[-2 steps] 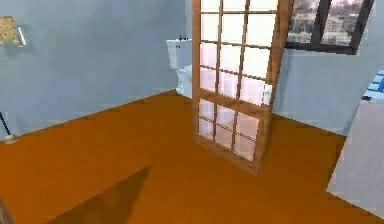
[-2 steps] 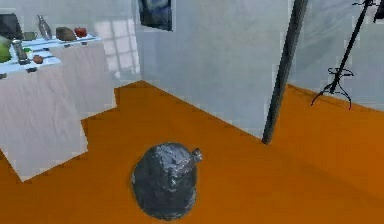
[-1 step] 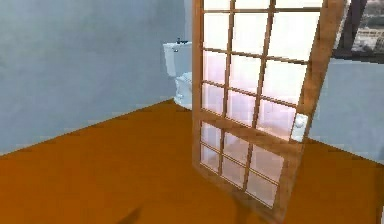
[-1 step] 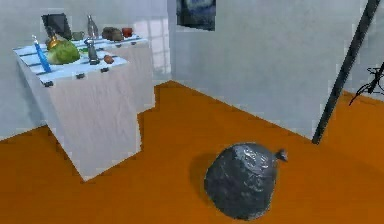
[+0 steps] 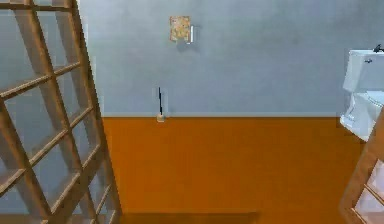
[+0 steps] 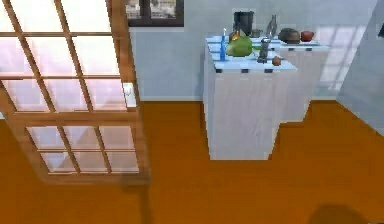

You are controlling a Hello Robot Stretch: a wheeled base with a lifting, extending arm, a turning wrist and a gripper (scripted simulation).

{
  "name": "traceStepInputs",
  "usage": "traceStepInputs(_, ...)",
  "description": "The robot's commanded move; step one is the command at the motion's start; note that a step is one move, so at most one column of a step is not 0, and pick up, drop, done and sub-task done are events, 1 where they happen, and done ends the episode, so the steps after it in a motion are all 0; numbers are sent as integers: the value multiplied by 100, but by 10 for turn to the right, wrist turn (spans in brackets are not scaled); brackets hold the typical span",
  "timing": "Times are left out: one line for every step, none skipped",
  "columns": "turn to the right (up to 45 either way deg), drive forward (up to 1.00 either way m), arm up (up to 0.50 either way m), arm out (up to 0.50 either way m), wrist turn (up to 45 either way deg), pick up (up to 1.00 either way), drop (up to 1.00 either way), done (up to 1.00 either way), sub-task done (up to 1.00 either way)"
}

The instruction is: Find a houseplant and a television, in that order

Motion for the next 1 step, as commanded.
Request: traceStepInputs(0,100,0,0,0,0,0,0,0)
